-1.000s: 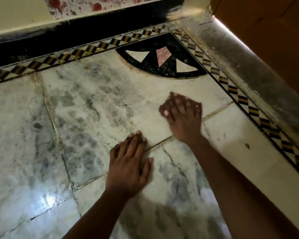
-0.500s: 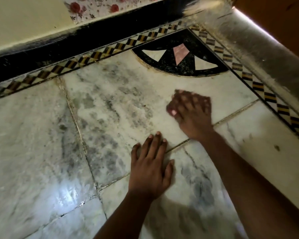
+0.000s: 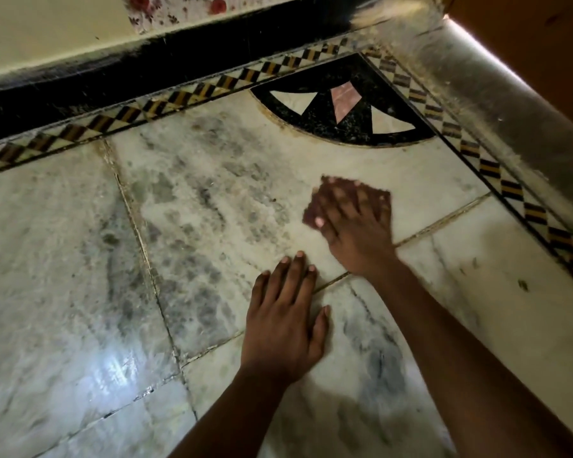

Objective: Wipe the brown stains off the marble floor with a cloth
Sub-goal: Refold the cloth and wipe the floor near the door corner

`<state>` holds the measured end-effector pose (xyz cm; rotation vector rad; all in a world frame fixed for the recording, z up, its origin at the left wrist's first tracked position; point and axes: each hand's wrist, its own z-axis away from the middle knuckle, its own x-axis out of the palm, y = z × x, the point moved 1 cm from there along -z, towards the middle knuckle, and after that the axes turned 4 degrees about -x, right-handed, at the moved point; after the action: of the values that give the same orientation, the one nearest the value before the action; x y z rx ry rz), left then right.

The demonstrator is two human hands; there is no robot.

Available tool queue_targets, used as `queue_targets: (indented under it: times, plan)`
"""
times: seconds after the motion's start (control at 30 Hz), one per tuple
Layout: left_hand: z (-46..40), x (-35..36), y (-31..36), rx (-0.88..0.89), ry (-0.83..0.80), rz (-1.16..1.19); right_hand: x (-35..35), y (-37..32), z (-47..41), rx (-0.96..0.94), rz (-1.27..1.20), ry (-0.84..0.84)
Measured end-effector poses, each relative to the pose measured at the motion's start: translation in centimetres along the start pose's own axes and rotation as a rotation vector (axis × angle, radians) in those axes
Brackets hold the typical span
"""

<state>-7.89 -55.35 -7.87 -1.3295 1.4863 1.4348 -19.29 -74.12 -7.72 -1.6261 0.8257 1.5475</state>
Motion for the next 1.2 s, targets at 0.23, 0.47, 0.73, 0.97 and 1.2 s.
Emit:
queue_targets:
  times: [0.23, 0.47, 0.73, 0.97, 1.2]
  plan:
    - [-0.1, 0.0, 0.0, 0.012, 0.008, -0.005, -0.6, 5.6, 4.4, 0.302, -0.053, 0.015]
    - [0.0, 0.0, -0.1, 0.002, 0.016, 0.025, 0.1, 0.8, 2.2, 0.043, -0.033, -0.045]
    - [-0.2, 0.3, -0.1, -0.030, 0.003, 0.068, -0.3, 2.0, 7.2, 0.365, -0.118, -0.006]
    - [-2.8, -1.0, -2.4, -0.020, -0.147, 0.171, -0.6, 2.2, 6.2, 0.161, -0.115, -0.251]
    - [-10.7, -2.2, -10.1, 0.053, -0.239, -0.084, -1.5, 2.0, 5.1, 0.203, -0.189, -0.348]
